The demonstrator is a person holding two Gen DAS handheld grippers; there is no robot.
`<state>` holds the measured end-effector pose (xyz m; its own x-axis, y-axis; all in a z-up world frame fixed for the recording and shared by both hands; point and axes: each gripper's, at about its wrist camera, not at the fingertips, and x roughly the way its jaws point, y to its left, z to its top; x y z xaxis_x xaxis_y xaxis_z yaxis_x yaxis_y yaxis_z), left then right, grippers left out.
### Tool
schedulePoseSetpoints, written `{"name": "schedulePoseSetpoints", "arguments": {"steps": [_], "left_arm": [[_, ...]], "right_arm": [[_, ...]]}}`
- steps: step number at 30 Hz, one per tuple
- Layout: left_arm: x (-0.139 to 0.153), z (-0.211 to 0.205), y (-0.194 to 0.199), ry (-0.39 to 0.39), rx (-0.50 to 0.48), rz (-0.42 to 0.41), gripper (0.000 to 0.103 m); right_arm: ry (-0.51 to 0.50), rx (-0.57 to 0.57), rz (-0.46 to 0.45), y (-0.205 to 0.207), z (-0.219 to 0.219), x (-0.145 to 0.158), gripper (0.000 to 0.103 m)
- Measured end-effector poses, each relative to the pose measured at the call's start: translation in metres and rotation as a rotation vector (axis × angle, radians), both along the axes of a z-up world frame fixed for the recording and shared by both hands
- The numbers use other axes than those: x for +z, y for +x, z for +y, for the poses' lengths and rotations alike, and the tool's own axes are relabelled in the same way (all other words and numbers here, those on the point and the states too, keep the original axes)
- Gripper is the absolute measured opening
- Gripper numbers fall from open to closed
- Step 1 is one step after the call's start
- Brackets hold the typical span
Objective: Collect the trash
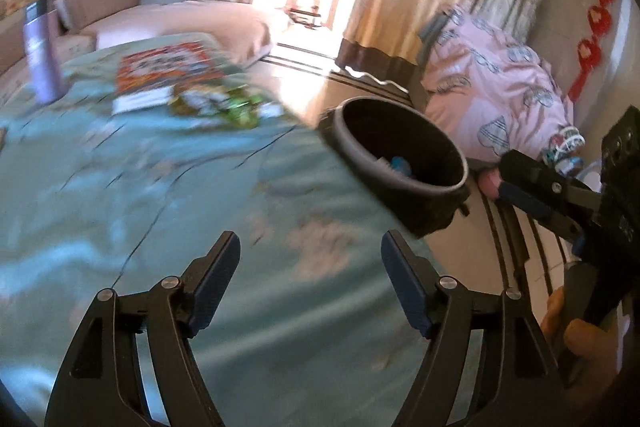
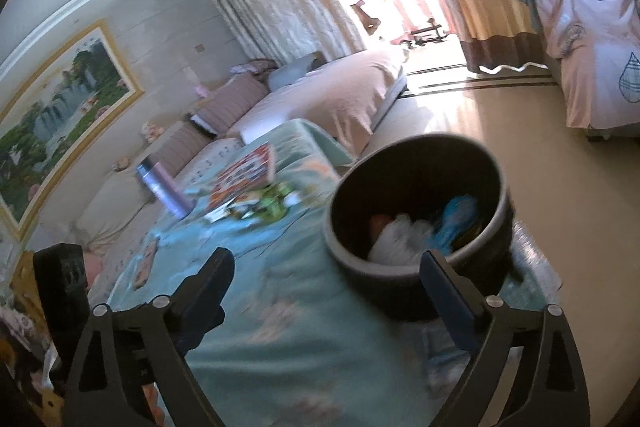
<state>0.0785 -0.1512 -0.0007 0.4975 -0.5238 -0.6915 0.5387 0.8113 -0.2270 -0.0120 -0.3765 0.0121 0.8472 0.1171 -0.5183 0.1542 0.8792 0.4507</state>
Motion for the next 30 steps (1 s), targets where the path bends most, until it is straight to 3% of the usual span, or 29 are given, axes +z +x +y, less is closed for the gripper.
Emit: {"name": "schedulePoseSetpoints", "arguments": {"steps": [6, 11, 14, 17, 24, 30], "left_arm": [[-0.001, 0.055, -0.027, -0.015, 0.091, -0.020, 0.075], [0.025, 0.088, -0.050, -0.046, 0.150, -0.106, 0.076], [0.044, 0.106, -0.070, -0.037, 0.223, -0.208, 0.103], [0.051, 0.121, -0.094, -0.016, 0.318, -0.342, 0.103], [0.033, 0.125, -0.118, 0.048, 0.406, -0.474, 0.103], [0.017, 0.127, -0.120, 0.078, 0.426, -0.461, 0.103]], "right_arm": [[-0.026, 0.047, -0.010, -0.022, 0.046, -0.004, 0.099], [-0.117, 0.103, -0.073, -0.035, 0.079, 0.025, 0.099], [-0.189, 0.116, -0.209, -0.055, 0.099, 0.056, 0.103], [-0.245, 0.098, -0.287, -0.071, 0.113, 0.066, 0.103], [-0.248, 0.077, -0.254, -0.071, 0.125, 0.022, 0.103], [-0.328, 0.093, -0.237, -0.073, 0.140, 0.001, 0.103]]}}
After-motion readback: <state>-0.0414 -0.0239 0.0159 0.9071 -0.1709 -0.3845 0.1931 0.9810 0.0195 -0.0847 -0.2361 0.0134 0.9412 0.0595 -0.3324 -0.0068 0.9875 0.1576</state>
